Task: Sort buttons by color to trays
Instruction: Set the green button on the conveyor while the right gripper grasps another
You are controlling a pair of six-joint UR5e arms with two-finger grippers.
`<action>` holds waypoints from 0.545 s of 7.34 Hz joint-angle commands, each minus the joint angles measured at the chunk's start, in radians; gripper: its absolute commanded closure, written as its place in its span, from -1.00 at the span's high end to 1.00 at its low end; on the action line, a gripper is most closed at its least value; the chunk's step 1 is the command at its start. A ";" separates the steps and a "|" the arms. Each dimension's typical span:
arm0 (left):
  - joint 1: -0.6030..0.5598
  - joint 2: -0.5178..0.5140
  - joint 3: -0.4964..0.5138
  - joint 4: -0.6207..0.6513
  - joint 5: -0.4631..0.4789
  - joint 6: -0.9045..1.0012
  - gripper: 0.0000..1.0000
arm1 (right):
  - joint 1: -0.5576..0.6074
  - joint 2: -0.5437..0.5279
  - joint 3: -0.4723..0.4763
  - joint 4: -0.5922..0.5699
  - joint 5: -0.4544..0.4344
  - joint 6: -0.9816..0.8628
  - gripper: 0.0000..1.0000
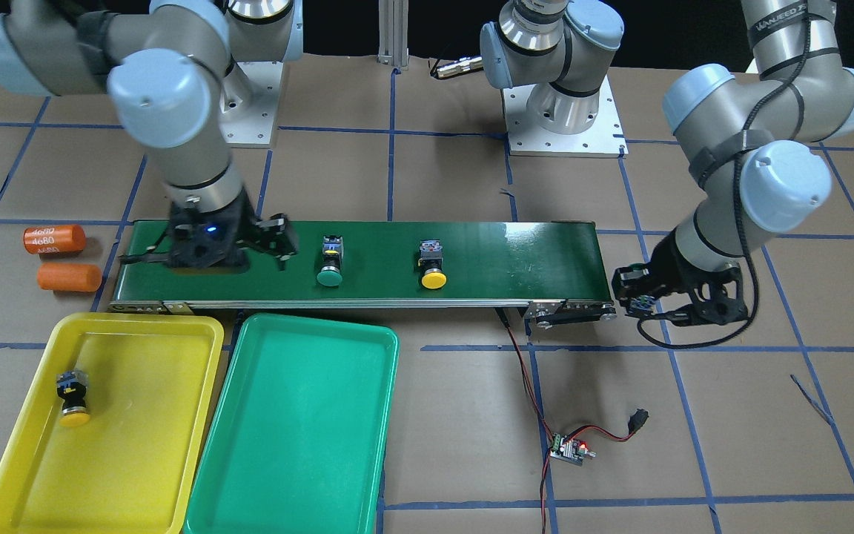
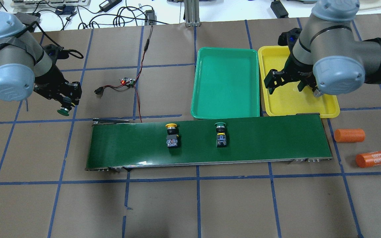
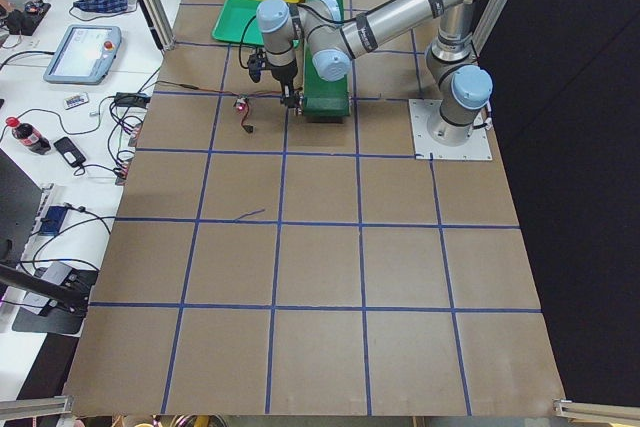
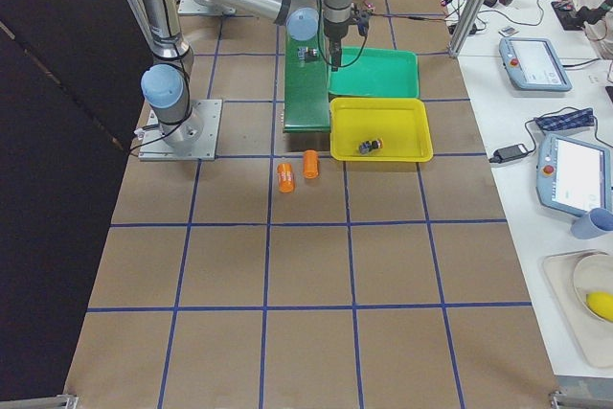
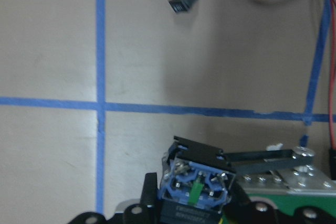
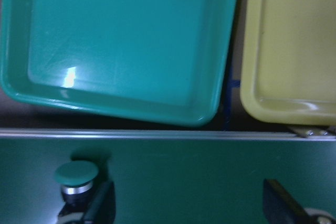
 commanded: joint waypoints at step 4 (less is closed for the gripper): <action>-0.025 0.054 -0.124 0.002 -0.012 -0.214 -1.00 | 0.108 -0.005 0.220 -0.220 0.000 0.119 0.97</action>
